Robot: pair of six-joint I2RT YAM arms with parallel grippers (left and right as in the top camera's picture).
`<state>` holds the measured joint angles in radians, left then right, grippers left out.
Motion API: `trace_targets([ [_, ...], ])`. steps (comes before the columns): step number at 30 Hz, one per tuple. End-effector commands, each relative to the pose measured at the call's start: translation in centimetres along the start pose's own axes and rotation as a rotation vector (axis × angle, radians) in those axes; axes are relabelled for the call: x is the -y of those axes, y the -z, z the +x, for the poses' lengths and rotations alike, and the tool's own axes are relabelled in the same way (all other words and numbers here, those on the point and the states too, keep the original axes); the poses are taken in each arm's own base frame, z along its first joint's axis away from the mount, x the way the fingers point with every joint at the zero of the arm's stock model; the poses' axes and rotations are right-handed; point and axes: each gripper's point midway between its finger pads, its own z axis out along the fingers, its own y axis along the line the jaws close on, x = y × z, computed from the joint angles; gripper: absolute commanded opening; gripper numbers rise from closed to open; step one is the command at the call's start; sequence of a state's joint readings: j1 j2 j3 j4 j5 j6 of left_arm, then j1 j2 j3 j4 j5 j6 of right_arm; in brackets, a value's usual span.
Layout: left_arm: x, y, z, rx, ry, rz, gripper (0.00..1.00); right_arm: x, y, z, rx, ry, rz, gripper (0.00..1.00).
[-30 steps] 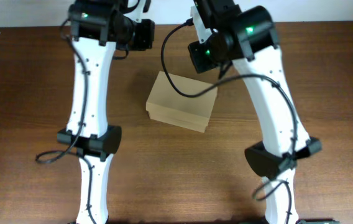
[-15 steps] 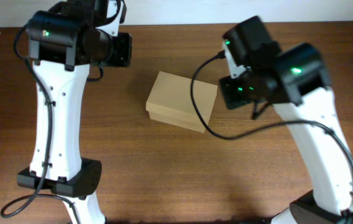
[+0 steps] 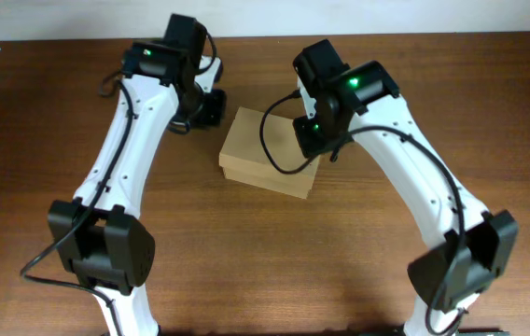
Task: Pack container
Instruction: 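Press the lid down onto the box with both grippers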
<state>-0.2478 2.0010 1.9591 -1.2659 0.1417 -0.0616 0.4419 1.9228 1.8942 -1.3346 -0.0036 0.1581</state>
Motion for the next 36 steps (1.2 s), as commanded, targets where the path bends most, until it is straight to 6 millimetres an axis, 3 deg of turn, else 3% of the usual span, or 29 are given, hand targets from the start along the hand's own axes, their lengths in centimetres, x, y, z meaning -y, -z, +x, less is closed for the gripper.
trace_targets([
  [1, 1.8, -1.6, 1.1, -0.034, -0.043, 0.076, 0.02, 0.0, -2.3, 0.1, -0.058, -0.022, -0.029, 0.04],
  [6, 3.1, -3.0, 1.8, -0.051, -0.072, 0.090, 0.02, 0.0, -4.6, 0.7, -0.123, -0.020, -0.027, 0.04],
  [11, 3.8, -3.7, 2.7, -0.080, -0.088, 0.092, 0.02, 0.0, -5.7, 1.1, -0.155, -0.017, -0.023, 0.04],
  [21, 2.9, -8.1, 6.3, -0.171, -0.046, 0.082, 0.02, 0.3, -8.8, 2.9, -0.198, -0.015, -0.018, 0.04],
  [25, 2.6, -9.0, 7.2, -0.191, -0.043, 0.080, 0.02, 0.4, -9.7, 3.3, -0.206, -0.008, -0.017, 0.04],
  [31, 3.0, -8.1, 5.5, -0.138, -0.053, 0.086, 0.02, 0.2, -7.9, 1.7, -0.125, 0.002, -0.028, 0.04],
  [36, 3.0, -5.3, 2.7, -0.062, -0.066, 0.053, 0.02, 0.5, -3.9, -0.7, -0.002, 0.004, -0.012, 0.04],
])
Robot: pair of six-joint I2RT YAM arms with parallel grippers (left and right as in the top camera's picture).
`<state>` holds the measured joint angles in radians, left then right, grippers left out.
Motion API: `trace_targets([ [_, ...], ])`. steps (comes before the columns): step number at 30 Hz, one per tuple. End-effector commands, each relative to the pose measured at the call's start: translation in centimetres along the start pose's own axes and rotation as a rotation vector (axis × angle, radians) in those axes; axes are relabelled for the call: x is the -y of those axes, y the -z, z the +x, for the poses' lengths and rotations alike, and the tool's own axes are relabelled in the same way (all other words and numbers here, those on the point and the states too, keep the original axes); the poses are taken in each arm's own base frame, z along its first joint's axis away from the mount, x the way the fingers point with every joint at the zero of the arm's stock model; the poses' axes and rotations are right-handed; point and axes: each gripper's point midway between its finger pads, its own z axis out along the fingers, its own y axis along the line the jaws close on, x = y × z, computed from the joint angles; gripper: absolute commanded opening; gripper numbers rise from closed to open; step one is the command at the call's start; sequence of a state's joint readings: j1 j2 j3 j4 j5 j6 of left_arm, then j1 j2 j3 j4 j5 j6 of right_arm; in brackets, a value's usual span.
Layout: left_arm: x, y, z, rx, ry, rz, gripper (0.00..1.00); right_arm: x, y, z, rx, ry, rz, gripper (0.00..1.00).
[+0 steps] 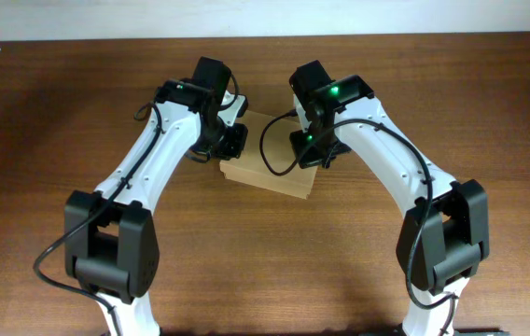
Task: Pack container
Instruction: 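Press the lid down onto the box with both grippers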
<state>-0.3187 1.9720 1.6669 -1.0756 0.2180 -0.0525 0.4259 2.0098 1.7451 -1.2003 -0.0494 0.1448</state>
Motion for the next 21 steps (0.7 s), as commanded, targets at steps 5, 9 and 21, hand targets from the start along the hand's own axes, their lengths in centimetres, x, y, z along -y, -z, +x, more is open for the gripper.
trace_targets([
  [5, -1.4, 5.6, -4.5, 0.137, -0.013, -0.161, 0.02, 1.0, 7.5, -3.4, 0.218, -0.012, 0.015, 0.04],
  [9, -3.5, 7.6, -5.5, 0.179, 0.007, -0.271, 0.08, 4.0, 7.9, -3.6, 0.220, -0.083, 0.027, 0.04],
  [21, -7.3, 3.1, -4.3, 0.043, 0.083, -0.264, 0.07, 11.0, 3.1, -1.1, 0.075, -0.248, 0.058, 0.04],
])
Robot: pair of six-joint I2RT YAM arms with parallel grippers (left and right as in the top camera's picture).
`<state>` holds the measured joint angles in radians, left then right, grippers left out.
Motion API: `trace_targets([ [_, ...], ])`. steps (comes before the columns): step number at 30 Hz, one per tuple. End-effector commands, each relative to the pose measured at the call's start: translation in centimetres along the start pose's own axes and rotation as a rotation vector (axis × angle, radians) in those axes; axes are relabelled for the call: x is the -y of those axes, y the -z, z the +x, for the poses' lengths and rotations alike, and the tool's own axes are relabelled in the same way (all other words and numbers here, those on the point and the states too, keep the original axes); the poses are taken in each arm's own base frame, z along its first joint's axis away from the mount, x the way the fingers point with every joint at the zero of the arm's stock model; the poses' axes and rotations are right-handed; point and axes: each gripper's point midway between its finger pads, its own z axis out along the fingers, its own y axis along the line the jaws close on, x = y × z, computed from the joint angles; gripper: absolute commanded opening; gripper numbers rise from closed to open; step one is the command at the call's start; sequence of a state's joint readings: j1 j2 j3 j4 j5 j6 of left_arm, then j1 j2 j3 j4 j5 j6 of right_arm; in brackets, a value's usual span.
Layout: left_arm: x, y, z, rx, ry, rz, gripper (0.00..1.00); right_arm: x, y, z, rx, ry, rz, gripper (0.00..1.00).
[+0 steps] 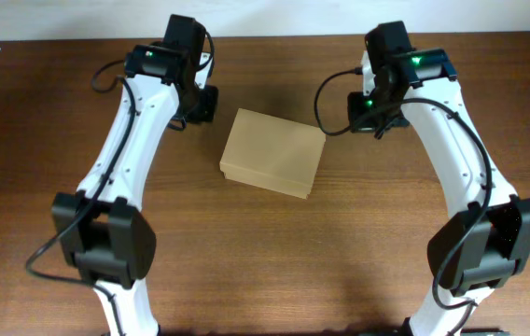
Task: Pack container
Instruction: 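Press the lid down onto the box with both grippers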
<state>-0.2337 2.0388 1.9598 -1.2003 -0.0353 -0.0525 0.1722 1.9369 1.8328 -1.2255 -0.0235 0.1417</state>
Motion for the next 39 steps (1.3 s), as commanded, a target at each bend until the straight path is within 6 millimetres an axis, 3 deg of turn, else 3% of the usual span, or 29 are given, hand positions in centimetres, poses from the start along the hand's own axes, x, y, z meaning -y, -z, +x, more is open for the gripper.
trace_targets([
  [1, 0.6, -3.6, 1.3, -0.103, -0.002, 0.010, 0.07, 0.6, -3.3, 1.7, -0.092, -0.003, 0.022, 0.04],
  [8, 1.4, -7.7, 3.3, -0.226, 0.000, 0.050, 0.03, -1.1, -6.9, 2.7, -0.127, 0.000, -0.064, 0.04],
  [19, 1.6, -8.7, 3.9, -0.261, 0.002, 0.060, 0.03, -5.8, -11.3, 0.8, -0.080, -0.014, -0.311, 0.04],
  [28, 1.6, -8.7, 4.1, -0.267, 0.001, 0.059, 0.03, -8.1, -11.5, -2.6, 0.055, 0.004, -0.412, 0.05],
  [39, 1.6, -8.6, 4.3, -0.277, 0.002, 0.058, 0.03, -8.6, -10.9, -5.3, 0.168, 0.007, -0.434, 0.11],
])
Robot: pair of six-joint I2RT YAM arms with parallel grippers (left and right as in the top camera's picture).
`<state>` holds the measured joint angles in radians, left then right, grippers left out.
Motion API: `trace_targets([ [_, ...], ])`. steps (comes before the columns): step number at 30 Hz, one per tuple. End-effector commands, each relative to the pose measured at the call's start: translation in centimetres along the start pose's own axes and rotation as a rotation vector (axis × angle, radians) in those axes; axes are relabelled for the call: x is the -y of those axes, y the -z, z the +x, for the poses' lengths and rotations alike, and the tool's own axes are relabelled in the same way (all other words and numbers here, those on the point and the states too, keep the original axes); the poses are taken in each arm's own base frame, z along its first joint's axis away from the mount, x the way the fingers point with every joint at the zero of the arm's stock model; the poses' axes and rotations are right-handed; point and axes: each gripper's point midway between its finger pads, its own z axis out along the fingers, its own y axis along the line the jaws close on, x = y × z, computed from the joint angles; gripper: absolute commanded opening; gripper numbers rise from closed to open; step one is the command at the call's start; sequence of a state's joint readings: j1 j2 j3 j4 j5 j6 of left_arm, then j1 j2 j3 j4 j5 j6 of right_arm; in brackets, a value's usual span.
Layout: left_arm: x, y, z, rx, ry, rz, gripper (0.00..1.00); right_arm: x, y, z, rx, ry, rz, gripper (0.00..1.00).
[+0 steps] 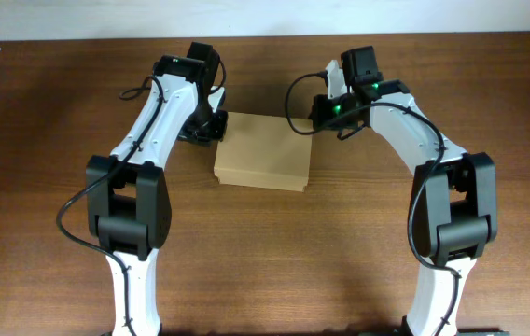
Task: Pack container
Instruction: 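Press the lid down onto the box with both grippers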
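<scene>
A closed tan cardboard box lies flat on the brown table, its sides nearly square to the table edges. My left gripper is at the box's far left corner, touching or very close to its left side. My right gripper is at the box's far right corner, just beside it. Seen from above, the wrists hide both sets of fingers, so neither gripper's state can be read. Whatever the box holds is hidden under its lid.
A pale wall strip runs along the far edge of the table. Both white arms reach in from the near edge, their black bases at the lower left and lower right. No other objects show on the table.
Both grippers have come in from well apart to the box's far corners. The box, which lay turned at an angle, now sits nearly square and a little further left.
First my right gripper was over the box's right part while the left stood off its far left. Then both were at the box's far edge. Then both stood clear of the angled, closed box. Now both flank it and it lies straightened.
</scene>
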<state>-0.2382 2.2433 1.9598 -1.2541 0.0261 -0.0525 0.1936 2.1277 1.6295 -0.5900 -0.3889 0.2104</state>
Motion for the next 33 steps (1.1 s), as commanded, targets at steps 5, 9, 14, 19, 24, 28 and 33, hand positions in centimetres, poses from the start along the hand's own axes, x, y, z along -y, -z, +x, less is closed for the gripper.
trace_targets([
  [5, -0.3, -0.4, -0.4, 0.007, 0.011, -0.009, 0.03, 0.5, 0.7, -1.7, 0.050, -0.007, -0.014, 0.11],
  [9, -2.2, 1.5, -2.4, 0.084, 0.042, -0.040, 0.03, 2.7, 3.8, -4.4, 0.092, -0.056, 0.008, 0.09],
  [14, -5.5, 6.8, -6.2, 0.258, 0.124, -0.046, 0.04, 4.9, 9.2, -7.7, 0.146, -0.039, 0.087, 0.07],
  [19, -9.2, 12.9, -7.9, 0.404, 0.187, -0.105, 0.04, 5.9, 16.4, -10.7, 0.214, 0.029, 0.242, 0.05],
  [24, -11.6, 20.9, -8.2, 0.581, 0.234, -0.146, 0.04, 3.2, 25.3, -13.8, 0.372, 0.072, 0.322, 0.05],
  [28, -12.1, 27.2, -7.4, 0.734, 0.250, -0.156, 0.09, -0.7, 32.9, -14.8, 0.537, 0.126, 0.313, 0.07],
  [33, -11.6, 33.6, -4.8, 0.890, 0.252, -0.161, 0.11, -5.6, 42.1, -13.2, 0.743, 0.193, 0.299, 0.08],
])
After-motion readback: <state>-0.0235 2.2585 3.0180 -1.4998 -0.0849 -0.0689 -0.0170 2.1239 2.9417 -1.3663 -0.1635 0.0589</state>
